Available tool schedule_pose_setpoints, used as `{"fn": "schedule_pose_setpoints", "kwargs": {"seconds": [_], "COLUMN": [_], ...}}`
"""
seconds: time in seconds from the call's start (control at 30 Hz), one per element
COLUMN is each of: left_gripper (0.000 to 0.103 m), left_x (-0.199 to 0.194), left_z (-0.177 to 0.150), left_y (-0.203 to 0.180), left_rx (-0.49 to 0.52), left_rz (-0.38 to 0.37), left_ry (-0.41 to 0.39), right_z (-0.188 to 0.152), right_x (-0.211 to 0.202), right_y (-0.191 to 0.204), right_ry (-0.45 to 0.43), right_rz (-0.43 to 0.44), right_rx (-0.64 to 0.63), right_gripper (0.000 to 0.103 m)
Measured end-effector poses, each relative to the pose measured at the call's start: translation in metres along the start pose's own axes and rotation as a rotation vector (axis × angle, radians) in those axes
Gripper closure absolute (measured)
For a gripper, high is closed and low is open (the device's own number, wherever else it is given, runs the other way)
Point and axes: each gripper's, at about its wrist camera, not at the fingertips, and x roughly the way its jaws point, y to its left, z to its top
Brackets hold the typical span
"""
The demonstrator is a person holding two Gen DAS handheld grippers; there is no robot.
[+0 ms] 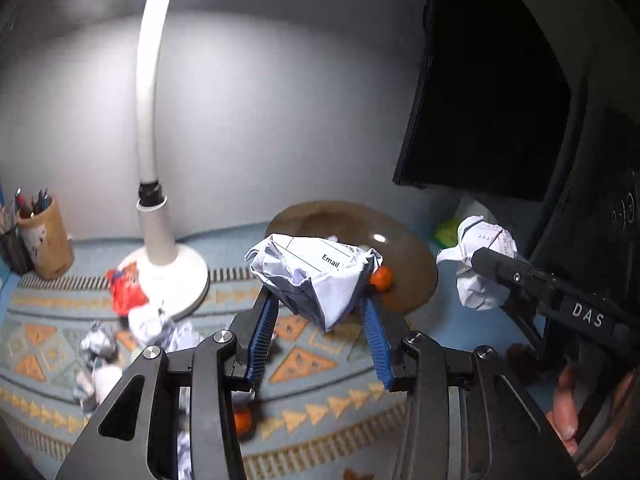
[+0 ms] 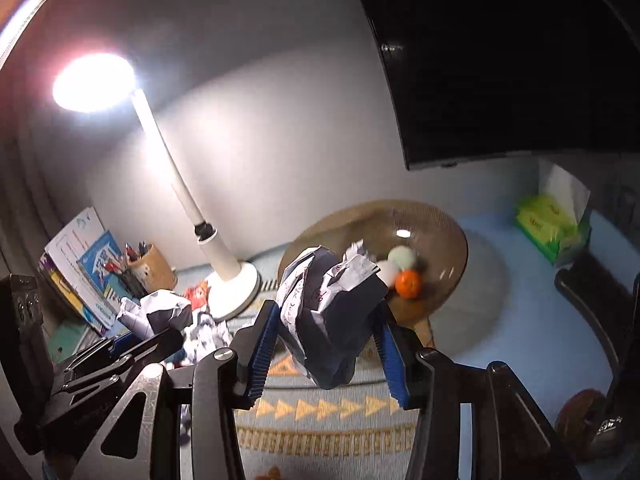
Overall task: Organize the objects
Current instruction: 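Carry both paper balls into the glass bowl and open both tools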
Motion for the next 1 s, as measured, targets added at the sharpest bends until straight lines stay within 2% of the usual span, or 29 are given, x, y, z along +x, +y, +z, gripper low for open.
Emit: {"fn": "schedule_pose_setpoints", "kwargs": {"seconds": [0.17, 0.23, 0.3, 0.37, 0.43, 0.5, 0.53, 0.67, 0.77, 0.87, 1.0], "left_gripper": [0.063, 0.063, 0.063, 0.060, 0.053, 0.023, 0.021, 0.021, 0.021, 0.021, 0.021], "left_x": [0.068, 0.098, 0.124, 0.142, 0.153, 0.165, 0.166, 0.150, 0.123, 0.084, 0.016], "left_z": [0.031, 0.032, 0.030, 0.026, 0.022, 0.018, 0.016, 0.009, 0.011, 0.013, 0.010], "left_y": [-0.001, 0.000, 0.000, -0.001, -0.003, -0.002, 0.000, -0.003, -0.003, -0.001, 0.016], "left_rx": [0.004, 0.010, 0.014, 0.028, 0.046, 0.046, 0.033, 0.019, 0.017, 0.007, -0.035], "left_rz": [-0.045, -0.026, -0.026, -0.009, 0.016, 0.023, 0.019, 0.017, 0.015, 0.018, 0.043], "left_ry": [-0.001, 0.020, 0.052, 0.071, 0.065, 0.095, 0.091, 0.085, 0.058, 0.014, -0.058], "right_z": [0.027, 0.026, 0.023, 0.018, 0.013, 0.010, 0.009, 0.007, 0.009, 0.011, 0.005], "right_x": [0.036, 0.060, 0.086, 0.103, 0.113, 0.120, 0.121, 0.114, 0.100, 0.079, 0.045], "right_y": [-0.013, -0.021, -0.034, -0.046, -0.056, -0.066, -0.070, -0.082, -0.080, -0.065, -0.029], "right_ry": [-0.066, -0.082, -0.034, -0.006, 0.016, 0.030, 0.030, 0.023, 0.010, 0.000, -0.001], "right_rz": [-0.069, -0.125, -0.146, -0.125, -0.116, -0.115, -0.129, -0.142, -0.104, -0.082, -0.011], "right_rx": [0.019, -0.001, 0.014, 0.056, 0.092, 0.113, 0.119, 0.157, 0.182, 0.165, 0.092], "right_gripper": [0.056, 0.056, 0.056, 0.055, 0.051, 0.038, 0.036, 0.035, 0.035, 0.035, 0.035]}}
